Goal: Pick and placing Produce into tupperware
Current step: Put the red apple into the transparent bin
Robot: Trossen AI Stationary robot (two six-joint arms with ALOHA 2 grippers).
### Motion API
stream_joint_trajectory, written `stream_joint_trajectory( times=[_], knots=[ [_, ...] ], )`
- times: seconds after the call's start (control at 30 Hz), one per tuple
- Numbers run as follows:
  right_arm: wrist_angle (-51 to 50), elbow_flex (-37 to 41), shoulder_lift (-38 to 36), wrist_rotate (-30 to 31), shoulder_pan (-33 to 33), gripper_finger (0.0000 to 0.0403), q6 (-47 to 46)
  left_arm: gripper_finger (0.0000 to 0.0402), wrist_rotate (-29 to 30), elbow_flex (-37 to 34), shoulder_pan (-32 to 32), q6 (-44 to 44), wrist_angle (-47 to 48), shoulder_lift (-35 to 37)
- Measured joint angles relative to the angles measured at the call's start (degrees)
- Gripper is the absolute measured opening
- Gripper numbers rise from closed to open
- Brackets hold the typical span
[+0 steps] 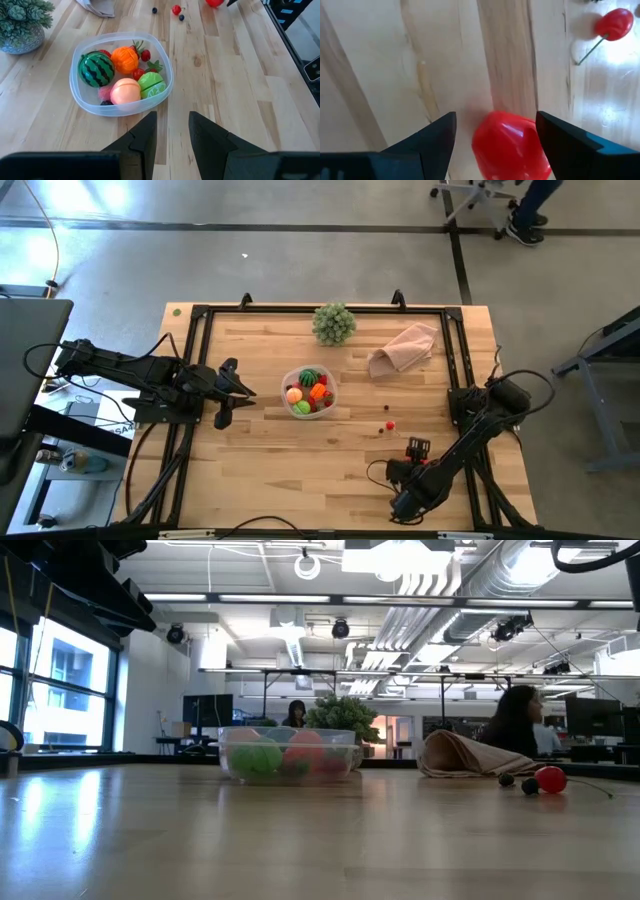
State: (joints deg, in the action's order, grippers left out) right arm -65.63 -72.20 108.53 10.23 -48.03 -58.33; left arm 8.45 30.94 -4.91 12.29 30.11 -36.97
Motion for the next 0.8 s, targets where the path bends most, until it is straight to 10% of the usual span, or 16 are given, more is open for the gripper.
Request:
stream_joint_trajectory(
  times=[0.8],
  knots=[
    [-2.9,0.0,-4.6,10.8,2.0,0.0264,-22.2,0.0101,0.0,0.0,0.0,0.0,0.0,0.0]
  ],
)
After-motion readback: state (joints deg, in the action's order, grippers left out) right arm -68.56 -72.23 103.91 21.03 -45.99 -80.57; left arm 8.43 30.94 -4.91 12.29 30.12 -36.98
